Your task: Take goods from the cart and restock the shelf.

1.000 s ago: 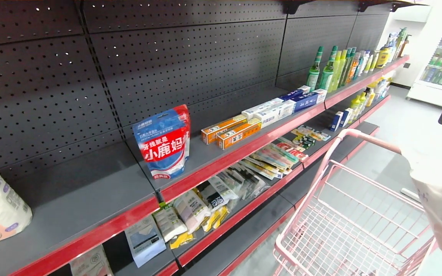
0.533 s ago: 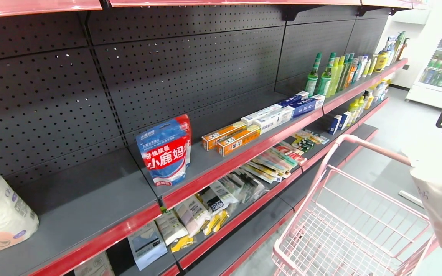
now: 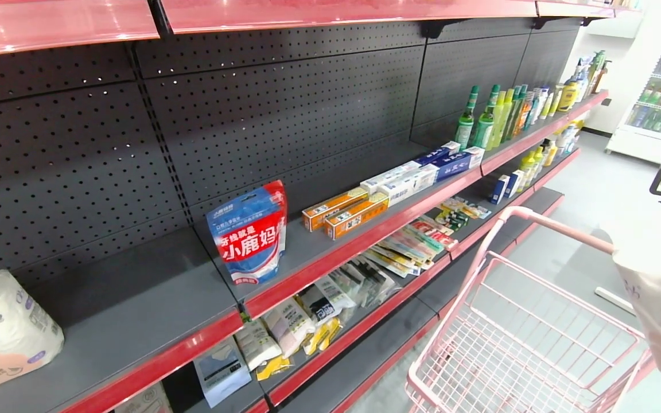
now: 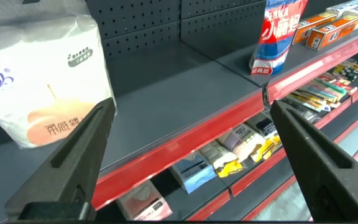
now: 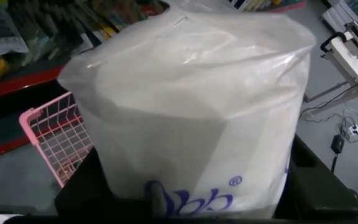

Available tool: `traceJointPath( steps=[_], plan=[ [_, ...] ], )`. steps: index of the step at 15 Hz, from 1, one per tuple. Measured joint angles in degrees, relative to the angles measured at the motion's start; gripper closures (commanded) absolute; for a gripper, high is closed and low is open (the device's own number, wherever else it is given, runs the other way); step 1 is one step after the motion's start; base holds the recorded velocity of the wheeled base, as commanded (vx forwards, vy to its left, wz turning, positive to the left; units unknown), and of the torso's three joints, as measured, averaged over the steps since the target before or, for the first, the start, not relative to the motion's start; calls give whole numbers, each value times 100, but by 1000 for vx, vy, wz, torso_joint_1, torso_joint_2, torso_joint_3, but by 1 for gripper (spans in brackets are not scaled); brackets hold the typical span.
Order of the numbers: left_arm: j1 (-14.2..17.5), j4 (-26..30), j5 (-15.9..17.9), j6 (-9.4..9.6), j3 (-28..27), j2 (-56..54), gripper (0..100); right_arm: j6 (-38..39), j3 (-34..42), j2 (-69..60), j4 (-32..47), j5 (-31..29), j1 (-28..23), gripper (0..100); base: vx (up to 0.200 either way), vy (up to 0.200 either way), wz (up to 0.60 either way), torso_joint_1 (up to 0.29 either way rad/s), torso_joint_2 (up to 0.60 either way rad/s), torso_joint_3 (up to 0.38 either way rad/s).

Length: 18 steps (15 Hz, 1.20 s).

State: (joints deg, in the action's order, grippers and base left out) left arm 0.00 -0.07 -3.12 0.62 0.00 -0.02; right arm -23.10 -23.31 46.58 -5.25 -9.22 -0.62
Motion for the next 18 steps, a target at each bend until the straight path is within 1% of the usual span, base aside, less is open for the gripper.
traceJointPath(
  steps=[3,5,7,11,18],
  plan=[
    [0,0,-2,0,0,0,0,-117,0,20,1,-11,-6,100,0,0,0,80,-165,-89],
    [0,0,-2,-7,0,0,0,-290,33,27,-10,-13,-9,100,0,0,0,0,0,0],
    [0,0,-2,-9,0,0,0,-306,57,24,-5,-17,-12,100,0,0,0,0,0,0],
    [-2,2,0,-11,0,0,0,-311,82,-9,37,-24,-76,100,0,0,600,0,0,2],
    [0,0,-2,-9,0,0,0,-435,380,-188,30,-4,-138,100,0,0,600,2,4,1]
  ],
)
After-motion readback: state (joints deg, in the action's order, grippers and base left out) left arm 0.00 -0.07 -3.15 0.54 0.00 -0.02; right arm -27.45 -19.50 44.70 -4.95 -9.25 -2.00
